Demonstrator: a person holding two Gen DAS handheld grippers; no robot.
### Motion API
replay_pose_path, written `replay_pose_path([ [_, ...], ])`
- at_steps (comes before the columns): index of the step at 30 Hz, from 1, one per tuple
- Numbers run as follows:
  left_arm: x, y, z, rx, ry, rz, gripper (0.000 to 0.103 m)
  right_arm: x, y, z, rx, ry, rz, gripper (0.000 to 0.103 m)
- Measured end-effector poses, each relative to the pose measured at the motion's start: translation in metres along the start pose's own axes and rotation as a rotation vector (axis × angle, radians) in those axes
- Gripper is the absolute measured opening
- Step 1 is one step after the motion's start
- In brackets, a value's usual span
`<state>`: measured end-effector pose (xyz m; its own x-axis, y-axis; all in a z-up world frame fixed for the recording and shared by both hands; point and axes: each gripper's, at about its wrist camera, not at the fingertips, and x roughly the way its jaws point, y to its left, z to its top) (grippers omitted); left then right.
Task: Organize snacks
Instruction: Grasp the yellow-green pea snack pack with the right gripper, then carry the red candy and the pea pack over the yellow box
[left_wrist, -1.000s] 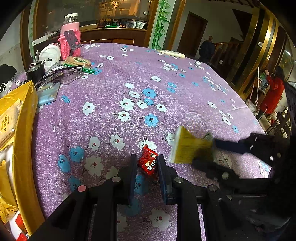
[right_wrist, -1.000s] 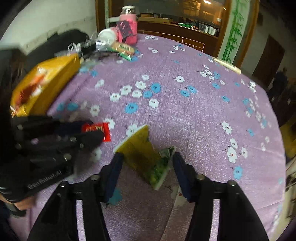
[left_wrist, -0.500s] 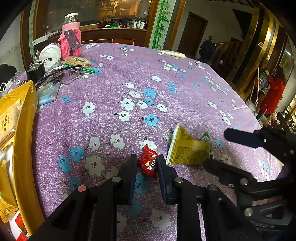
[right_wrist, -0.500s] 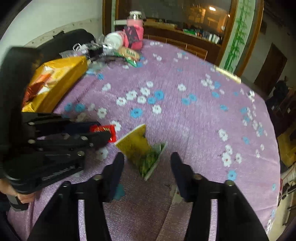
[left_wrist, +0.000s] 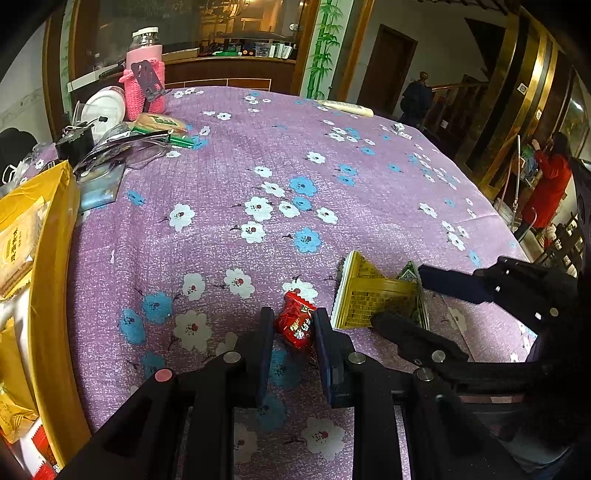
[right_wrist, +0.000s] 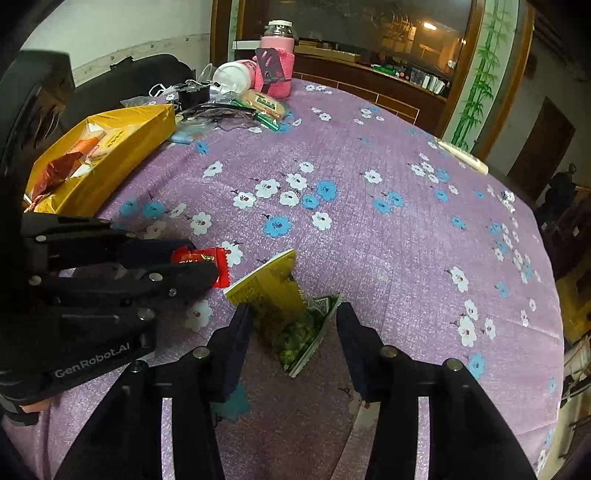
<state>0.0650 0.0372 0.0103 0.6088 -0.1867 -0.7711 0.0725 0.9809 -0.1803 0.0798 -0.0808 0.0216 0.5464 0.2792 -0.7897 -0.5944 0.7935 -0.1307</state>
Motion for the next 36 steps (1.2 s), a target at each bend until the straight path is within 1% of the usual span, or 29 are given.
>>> replay_pose_path([
  [2,0.0,-0.001,0.0,0.002,-0.002,0.002,0.021,0.0,-0.001,0.0,0.003,0.007,-0.01,0.031],
  [4,-0.001,0.0,0.0,-0.005,-0.004,0.002,0.021,-0.005,-0.006,0.001,0.032,0.002,0.012,0.023],
  [8,-0.002,0.002,0.0,-0.014,-0.008,0.0,0.021,-0.015,-0.012,0.004,0.066,-0.026,0.006,0.022],
  [13,-0.006,0.003,0.002,-0.025,-0.033,-0.016,0.021,-0.031,-0.02,0.008,0.119,-0.079,-0.007,0.022],
  [16,-0.011,0.0,0.002,-0.02,-0.058,-0.018,0.021,-0.039,-0.025,0.009,0.148,-0.103,0.003,0.022],
  [21,-0.02,-0.006,0.002,0.002,-0.103,0.003,0.021,-0.045,-0.027,0.011,0.187,-0.14,0.024,0.022],
  [28,-0.035,-0.014,0.0,0.058,-0.203,0.109,0.021,-0.053,-0.028,0.012,0.233,-0.173,0.074,0.022],
  [36,-0.057,-0.022,-0.003,0.104,-0.305,0.206,0.021,-0.061,-0.028,0.012,0.258,-0.206,0.101,0.023],
])
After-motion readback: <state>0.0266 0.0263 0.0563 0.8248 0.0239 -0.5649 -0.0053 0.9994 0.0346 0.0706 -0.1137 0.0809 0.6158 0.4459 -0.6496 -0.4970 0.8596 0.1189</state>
